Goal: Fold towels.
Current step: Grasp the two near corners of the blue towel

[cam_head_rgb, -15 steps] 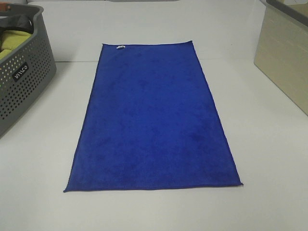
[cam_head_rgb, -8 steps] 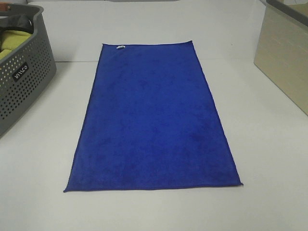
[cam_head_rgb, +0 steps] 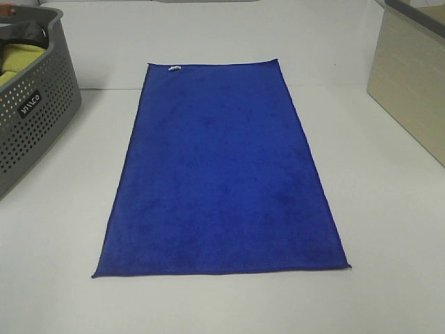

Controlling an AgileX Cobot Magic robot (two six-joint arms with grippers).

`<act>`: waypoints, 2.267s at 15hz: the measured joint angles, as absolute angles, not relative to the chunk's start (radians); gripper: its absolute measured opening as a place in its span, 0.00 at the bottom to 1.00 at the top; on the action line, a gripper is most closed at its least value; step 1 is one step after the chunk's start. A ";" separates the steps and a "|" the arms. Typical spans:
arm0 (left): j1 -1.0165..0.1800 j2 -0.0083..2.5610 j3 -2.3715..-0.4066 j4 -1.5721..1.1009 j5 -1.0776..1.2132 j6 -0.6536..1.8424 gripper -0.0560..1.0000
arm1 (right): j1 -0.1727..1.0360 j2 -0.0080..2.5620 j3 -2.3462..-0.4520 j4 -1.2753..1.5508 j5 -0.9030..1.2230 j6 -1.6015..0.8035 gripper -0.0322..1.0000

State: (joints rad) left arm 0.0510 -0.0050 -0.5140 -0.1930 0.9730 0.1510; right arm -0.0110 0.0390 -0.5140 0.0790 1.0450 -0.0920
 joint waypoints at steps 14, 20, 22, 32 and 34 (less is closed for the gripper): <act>0.051 0.851 -0.482 -0.849 0.585 0.368 0.66 | -0.012 1.019 -0.525 0.408 0.694 -0.150 0.66; 0.051 1.380 -0.482 -1.314 0.624 0.899 0.66 | -0.012 1.351 -0.558 0.667 0.584 -0.417 0.66; 0.051 1.520 -0.493 -1.421 0.644 1.016 0.66 | -0.012 1.445 -0.620 0.688 0.583 -0.445 0.66; -0.069 1.965 -0.723 -1.514 0.647 1.166 0.66 | -0.013 1.847 -0.788 0.725 0.585 -0.632 0.66; -0.088 1.992 -0.750 -1.527 0.651 1.165 0.66 | -0.014 1.883 -0.798 0.804 0.616 -0.685 0.66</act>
